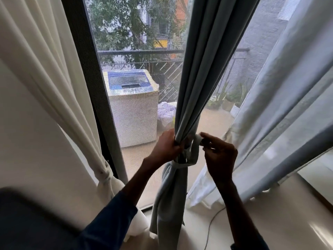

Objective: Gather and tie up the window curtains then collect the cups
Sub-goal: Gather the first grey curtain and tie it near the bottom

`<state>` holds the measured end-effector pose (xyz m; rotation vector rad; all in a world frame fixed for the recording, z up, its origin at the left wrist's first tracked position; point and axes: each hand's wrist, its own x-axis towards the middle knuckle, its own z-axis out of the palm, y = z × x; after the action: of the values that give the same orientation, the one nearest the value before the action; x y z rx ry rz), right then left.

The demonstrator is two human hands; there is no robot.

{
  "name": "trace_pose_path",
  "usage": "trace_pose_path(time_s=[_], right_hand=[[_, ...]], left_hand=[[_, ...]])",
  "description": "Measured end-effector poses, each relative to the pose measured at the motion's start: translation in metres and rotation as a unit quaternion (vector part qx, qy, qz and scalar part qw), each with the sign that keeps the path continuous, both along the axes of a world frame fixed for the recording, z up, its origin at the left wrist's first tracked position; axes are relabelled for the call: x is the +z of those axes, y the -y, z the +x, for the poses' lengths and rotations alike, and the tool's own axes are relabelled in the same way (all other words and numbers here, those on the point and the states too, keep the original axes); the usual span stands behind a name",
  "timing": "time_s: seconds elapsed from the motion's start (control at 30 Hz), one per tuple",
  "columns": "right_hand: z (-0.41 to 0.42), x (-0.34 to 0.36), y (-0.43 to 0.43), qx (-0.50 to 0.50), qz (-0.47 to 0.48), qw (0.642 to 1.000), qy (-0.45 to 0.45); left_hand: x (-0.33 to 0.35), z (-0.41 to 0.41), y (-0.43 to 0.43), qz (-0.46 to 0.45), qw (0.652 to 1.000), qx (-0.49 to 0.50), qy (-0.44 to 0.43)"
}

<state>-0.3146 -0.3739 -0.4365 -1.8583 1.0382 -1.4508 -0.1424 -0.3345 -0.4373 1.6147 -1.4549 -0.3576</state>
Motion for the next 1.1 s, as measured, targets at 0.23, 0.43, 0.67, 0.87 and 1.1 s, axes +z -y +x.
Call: trace_pose_path(time_s=[0.23, 0.43, 0.67, 0.87, 1.1], right_hand=[[0.011, -0.004, -0.011, 0.027, -0.089, 0.995, -0.04], [0.014, -0.008, -0.006, 0.095, -0.127, 0.985, -0.073], [0.022, -0.007, 0.008, 0.156, -0.108, 0.961, -0.204], [0.027, -0.008, 0.02, 0.167, -0.152, 0.864, -0.45], [0.023, -0.002, 0.022, 0.091, -0.097, 0.897, -0.422]], left_hand=[[-0.005, 0.008, 0.009, 0.009, 1.0, -0.001, -0.001], [0.004, 0.013, 0.001, -0.001, 0.998, -0.031, -0.057], [0.015, 0.006, -0.006, -0.003, 0.991, -0.057, -0.12], [0.013, -0.008, -0.002, 0.016, 0.992, -0.028, -0.125], [0.012, -0.005, 0.003, 0.011, 0.995, 0.016, -0.102]])
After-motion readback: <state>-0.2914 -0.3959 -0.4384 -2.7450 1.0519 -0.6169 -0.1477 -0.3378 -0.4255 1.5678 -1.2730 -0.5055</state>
